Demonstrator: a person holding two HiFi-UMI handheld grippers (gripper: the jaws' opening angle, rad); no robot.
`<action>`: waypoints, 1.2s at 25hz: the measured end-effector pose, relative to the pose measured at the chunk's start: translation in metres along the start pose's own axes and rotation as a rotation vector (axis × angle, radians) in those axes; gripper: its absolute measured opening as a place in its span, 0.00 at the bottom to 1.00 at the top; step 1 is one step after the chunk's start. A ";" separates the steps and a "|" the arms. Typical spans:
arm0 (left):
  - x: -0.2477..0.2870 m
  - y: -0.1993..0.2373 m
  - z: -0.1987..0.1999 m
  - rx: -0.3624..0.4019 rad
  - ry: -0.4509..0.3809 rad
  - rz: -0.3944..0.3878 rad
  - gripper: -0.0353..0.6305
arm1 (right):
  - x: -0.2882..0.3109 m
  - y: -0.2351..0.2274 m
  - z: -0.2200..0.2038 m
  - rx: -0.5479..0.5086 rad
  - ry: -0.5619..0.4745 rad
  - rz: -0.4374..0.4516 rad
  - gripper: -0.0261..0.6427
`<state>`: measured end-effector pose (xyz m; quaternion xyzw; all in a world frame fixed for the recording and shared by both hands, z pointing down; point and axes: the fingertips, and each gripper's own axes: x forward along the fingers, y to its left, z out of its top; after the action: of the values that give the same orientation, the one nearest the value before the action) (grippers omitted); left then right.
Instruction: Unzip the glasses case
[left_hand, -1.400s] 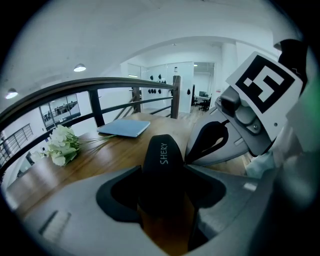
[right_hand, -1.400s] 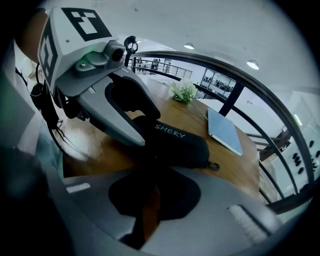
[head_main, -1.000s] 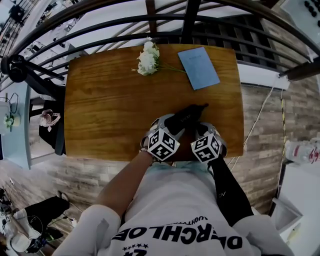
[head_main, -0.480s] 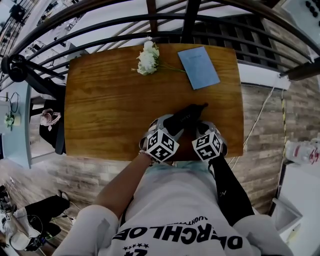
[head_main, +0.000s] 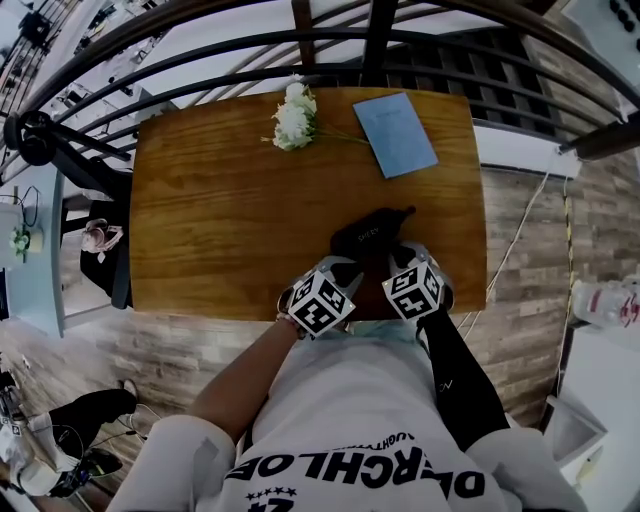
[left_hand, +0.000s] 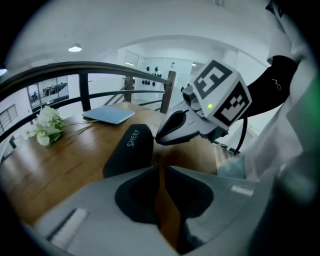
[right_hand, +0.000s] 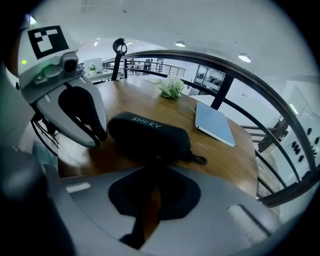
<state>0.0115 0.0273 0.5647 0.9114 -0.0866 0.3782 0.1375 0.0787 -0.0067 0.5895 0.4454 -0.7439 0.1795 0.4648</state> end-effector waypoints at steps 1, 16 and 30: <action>0.000 0.007 -0.003 -0.012 0.007 0.021 0.11 | 0.000 0.001 0.000 -0.002 0.000 0.005 0.08; -0.030 0.056 -0.016 -0.076 0.021 0.194 0.12 | 0.005 0.047 0.002 -0.077 0.003 0.097 0.08; -0.001 0.056 0.030 0.198 0.038 0.130 0.32 | 0.010 0.047 -0.001 -0.055 -0.002 0.110 0.08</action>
<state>0.0160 -0.0355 0.5541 0.9056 -0.1053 0.4102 0.0236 0.0384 0.0150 0.6056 0.3913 -0.7724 0.1839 0.4653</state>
